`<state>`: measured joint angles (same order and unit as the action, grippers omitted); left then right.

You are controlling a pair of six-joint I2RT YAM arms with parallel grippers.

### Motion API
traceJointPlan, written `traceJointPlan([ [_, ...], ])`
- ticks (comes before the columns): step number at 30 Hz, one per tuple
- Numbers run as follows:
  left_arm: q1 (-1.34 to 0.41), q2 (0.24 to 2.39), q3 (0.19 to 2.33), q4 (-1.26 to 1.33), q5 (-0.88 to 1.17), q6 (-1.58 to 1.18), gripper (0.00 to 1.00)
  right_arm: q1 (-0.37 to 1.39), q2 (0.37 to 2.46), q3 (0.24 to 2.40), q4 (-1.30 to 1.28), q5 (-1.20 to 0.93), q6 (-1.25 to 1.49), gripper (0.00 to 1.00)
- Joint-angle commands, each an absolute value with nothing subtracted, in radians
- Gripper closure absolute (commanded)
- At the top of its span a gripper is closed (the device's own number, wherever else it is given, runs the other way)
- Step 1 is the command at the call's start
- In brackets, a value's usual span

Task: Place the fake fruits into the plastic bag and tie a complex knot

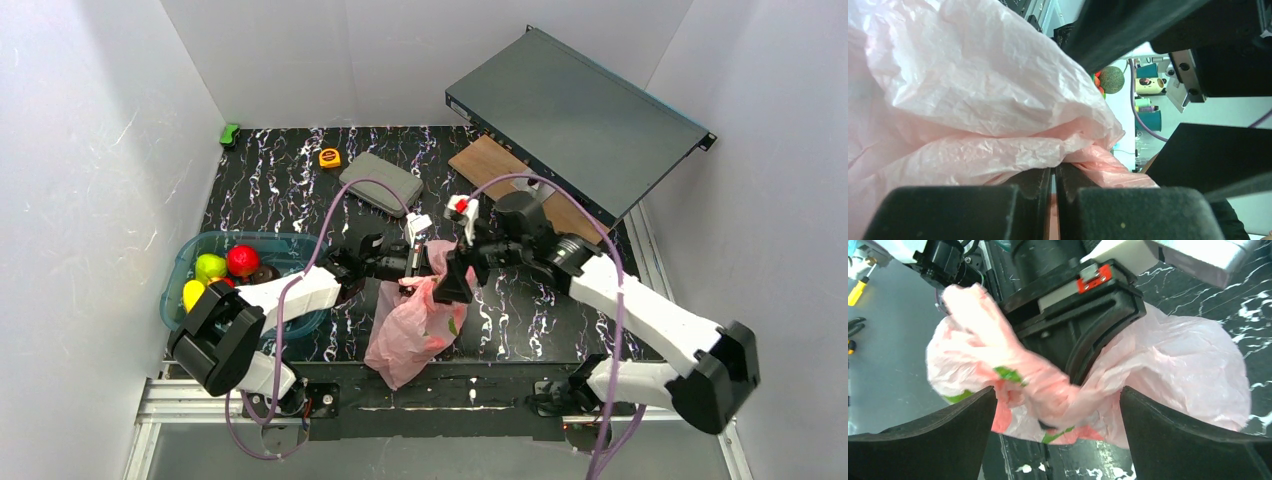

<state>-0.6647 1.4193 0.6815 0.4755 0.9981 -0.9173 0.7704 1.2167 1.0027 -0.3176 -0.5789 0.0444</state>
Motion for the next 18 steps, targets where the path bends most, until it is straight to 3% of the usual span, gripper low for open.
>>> traceJointPlan([
  [1,-0.658,1.416,0.695,0.517,1.047,-0.938,1.00,0.767,1.063,0.939,-0.357,-0.533,-0.048,0.02],
  [4,-0.656,1.432,0.699,0.561,1.056,-0.980,1.00,0.765,0.974,0.870,-0.377,-0.479,-0.123,0.07],
  [8,-0.656,1.451,0.706,0.604,1.064,-1.035,1.00,0.764,0.846,0.743,-0.323,-0.431,-0.194,0.36],
  [12,-0.656,1.462,0.706,0.651,1.060,-1.103,1.00,0.769,0.725,0.617,-0.152,-0.408,-0.239,0.54],
  [18,-0.656,1.475,0.701,0.700,1.037,-1.213,1.00,0.840,0.708,0.520,0.089,-0.279,-0.305,0.52],
])
